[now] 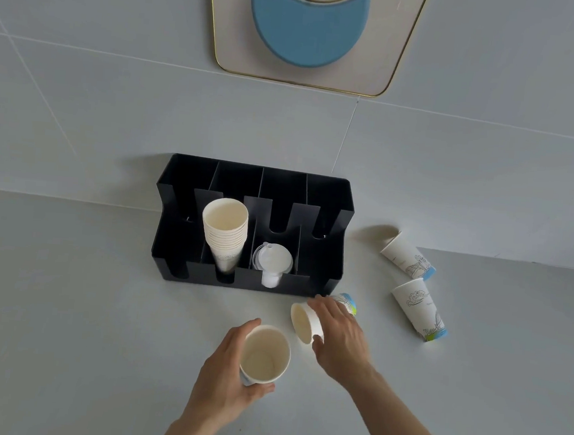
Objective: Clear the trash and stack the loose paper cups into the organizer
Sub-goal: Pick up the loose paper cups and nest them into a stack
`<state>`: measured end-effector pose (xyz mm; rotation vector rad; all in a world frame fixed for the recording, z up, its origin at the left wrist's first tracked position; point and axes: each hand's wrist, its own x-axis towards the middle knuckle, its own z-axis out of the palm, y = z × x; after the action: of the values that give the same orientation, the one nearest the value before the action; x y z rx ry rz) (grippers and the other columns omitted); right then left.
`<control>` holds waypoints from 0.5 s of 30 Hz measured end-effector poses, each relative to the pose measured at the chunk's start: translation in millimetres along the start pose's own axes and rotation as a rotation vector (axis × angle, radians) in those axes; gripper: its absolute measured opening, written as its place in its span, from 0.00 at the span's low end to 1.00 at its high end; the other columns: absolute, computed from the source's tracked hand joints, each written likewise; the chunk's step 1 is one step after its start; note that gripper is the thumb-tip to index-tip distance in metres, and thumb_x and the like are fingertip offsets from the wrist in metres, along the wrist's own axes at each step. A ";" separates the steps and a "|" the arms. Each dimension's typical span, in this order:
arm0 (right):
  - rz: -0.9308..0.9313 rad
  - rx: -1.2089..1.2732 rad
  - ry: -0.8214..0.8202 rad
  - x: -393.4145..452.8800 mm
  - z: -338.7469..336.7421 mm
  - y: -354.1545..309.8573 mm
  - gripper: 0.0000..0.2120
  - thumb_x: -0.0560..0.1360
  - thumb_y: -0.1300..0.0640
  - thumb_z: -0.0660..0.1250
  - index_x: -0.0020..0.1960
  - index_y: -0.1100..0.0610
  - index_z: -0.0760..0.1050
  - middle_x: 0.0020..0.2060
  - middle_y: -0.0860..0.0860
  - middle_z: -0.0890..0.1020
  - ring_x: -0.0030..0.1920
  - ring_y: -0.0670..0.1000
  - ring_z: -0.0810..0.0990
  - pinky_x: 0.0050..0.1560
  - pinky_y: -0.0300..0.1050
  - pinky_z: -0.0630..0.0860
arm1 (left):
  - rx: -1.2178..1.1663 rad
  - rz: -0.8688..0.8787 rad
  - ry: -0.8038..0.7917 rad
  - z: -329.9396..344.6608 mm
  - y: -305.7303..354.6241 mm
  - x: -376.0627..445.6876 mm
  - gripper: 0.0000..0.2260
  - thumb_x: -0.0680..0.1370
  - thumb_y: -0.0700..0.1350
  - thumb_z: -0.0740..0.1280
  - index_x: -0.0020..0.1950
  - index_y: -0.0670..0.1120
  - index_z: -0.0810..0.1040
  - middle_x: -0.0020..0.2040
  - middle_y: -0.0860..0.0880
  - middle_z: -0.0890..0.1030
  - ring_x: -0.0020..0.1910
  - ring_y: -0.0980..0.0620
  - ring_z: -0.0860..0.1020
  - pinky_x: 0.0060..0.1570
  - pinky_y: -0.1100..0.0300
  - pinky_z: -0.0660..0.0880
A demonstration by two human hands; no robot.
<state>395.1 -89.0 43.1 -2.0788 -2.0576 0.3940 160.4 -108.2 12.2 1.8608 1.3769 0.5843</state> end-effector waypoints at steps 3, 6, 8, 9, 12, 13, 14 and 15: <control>-0.070 -0.080 -0.105 9.9 9.9 7.0 0.41 0.72 0.66 0.73 0.79 0.50 0.60 0.79 0.48 0.64 0.80 0.54 0.60 0.76 0.50 0.62 | 0.010 -0.007 0.002 1.4 2.4 -0.2 0.46 0.62 0.62 0.80 0.70 0.76 0.54 0.67 0.76 0.64 0.63 0.77 0.67 0.53 0.76 0.68; -0.070 -0.116 -0.115 11.5 18.0 10.4 0.42 0.70 0.68 0.72 0.79 0.50 0.60 0.77 0.50 0.66 0.77 0.56 0.63 0.76 0.51 0.62 | 0.012 -0.018 0.004 1.7 2.6 -0.2 0.45 0.62 0.63 0.79 0.72 0.72 0.56 0.66 0.77 0.64 0.62 0.75 0.68 0.54 0.75 0.67; -0.075 -0.171 -0.066 10.1 22.7 10.1 0.42 0.68 0.68 0.73 0.78 0.51 0.63 0.69 0.53 0.73 0.71 0.59 0.70 0.72 0.53 0.66 | 0.012 -0.032 0.007 1.9 1.1 0.9 0.46 0.62 0.62 0.80 0.74 0.68 0.59 0.66 0.78 0.64 0.62 0.70 0.70 0.55 0.74 0.67; -0.081 -0.216 -0.048 9.0 25.3 9.9 0.43 0.67 0.67 0.75 0.78 0.51 0.63 0.66 0.54 0.74 0.68 0.60 0.72 0.71 0.53 0.67 | 0.012 -0.038 0.009 2.4 0.3 1.4 0.46 0.62 0.61 0.80 0.75 0.67 0.59 0.66 0.78 0.64 0.62 0.69 0.70 0.55 0.73 0.67; -0.087 -0.302 -0.067 4.1 30.1 12.2 0.46 0.67 0.63 0.77 0.79 0.49 0.59 0.66 0.55 0.71 0.68 0.59 0.70 0.73 0.53 0.65 | 0.009 -0.045 0.016 3.5 -0.1 1.1 0.47 0.62 0.60 0.81 0.75 0.65 0.60 0.66 0.75 0.66 0.62 0.67 0.70 0.58 0.71 0.69; -0.094 -0.319 -0.089 2.2 30.7 14.2 0.47 0.67 0.63 0.76 0.79 0.48 0.57 0.68 0.54 0.69 0.70 0.59 0.68 0.73 0.53 0.65 | 0.008 -0.046 0.018 3.8 0.0 0.9 0.47 0.62 0.60 0.81 0.76 0.64 0.60 0.67 0.73 0.67 0.63 0.67 0.71 0.59 0.69 0.70; -0.102 -0.339 -0.109 0.6 30.5 16.5 0.47 0.68 0.63 0.75 0.79 0.48 0.55 0.69 0.53 0.67 0.71 0.58 0.66 0.73 0.54 0.65 | 0.008 -0.048 0.022 4.0 0.3 0.7 0.47 0.63 0.59 0.81 0.76 0.63 0.61 0.68 0.72 0.67 0.63 0.66 0.71 0.59 0.68 0.71; -0.106 -0.360 -0.125 -1.1 30.2 18.4 0.46 0.68 0.64 0.74 0.79 0.48 0.54 0.70 0.52 0.66 0.70 0.58 0.66 0.72 0.54 0.66 | 0.007 -0.050 0.025 4.1 0.8 0.3 0.47 0.63 0.59 0.81 0.77 0.63 0.61 0.68 0.71 0.67 0.63 0.66 0.71 0.60 0.67 0.71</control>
<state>402.9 -92.0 8.7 -2.1676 -2.4546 0.1467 163.9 -109.2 10.2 1.8244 1.4392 0.5801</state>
